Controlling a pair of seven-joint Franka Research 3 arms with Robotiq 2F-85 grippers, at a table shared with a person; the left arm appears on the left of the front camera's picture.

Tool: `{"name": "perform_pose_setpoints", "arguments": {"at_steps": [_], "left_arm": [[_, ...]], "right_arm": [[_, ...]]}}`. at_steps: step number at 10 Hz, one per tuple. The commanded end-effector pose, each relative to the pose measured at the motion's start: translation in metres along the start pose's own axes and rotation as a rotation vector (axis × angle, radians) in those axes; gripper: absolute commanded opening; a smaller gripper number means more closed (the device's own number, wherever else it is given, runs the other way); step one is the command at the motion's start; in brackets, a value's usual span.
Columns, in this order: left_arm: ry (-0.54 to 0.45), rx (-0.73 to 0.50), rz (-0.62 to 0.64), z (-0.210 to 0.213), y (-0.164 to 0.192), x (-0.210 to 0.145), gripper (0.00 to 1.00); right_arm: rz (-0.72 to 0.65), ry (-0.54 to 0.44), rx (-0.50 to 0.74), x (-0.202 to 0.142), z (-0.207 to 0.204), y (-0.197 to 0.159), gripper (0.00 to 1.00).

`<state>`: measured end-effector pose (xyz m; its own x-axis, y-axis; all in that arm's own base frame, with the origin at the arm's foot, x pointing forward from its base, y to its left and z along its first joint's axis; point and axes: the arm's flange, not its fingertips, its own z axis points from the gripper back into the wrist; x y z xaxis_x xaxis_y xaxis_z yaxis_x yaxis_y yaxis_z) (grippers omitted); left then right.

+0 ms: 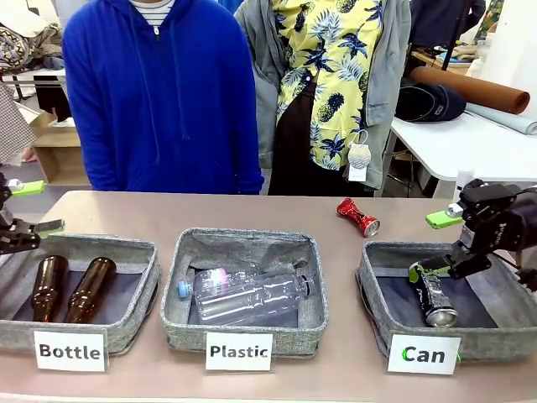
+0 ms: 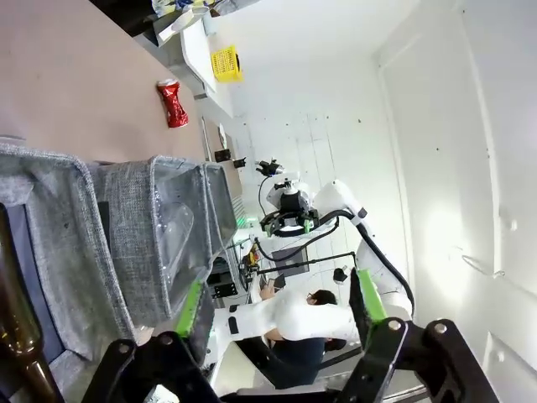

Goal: Sort the can waste into the basket.
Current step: Pick up the can waste from the table and place it in the right Fabric basket.

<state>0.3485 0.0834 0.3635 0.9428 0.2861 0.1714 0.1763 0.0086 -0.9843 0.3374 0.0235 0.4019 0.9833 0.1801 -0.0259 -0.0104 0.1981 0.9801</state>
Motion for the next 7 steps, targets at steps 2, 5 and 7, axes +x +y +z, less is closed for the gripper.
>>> {"name": "perform_pose_setpoints", "arguments": {"at_steps": [2,5,7], "left_arm": [[0.01,0.009,-0.006,0.001,-0.001,-0.002,0.85],[0.01,0.009,-0.006,0.001,-0.001,-0.002,0.85],[0.01,0.009,-0.006,0.001,-0.001,-0.002,0.85]], "right_arm": [[-0.01,-0.176,-0.651,0.021,-0.038,0.036,1.0],[0.187,-0.639,-1.519,0.107,-0.08,0.078,1.0],[0.366,-0.76,-1.813,0.122,-0.073,0.064,1.0]]}}
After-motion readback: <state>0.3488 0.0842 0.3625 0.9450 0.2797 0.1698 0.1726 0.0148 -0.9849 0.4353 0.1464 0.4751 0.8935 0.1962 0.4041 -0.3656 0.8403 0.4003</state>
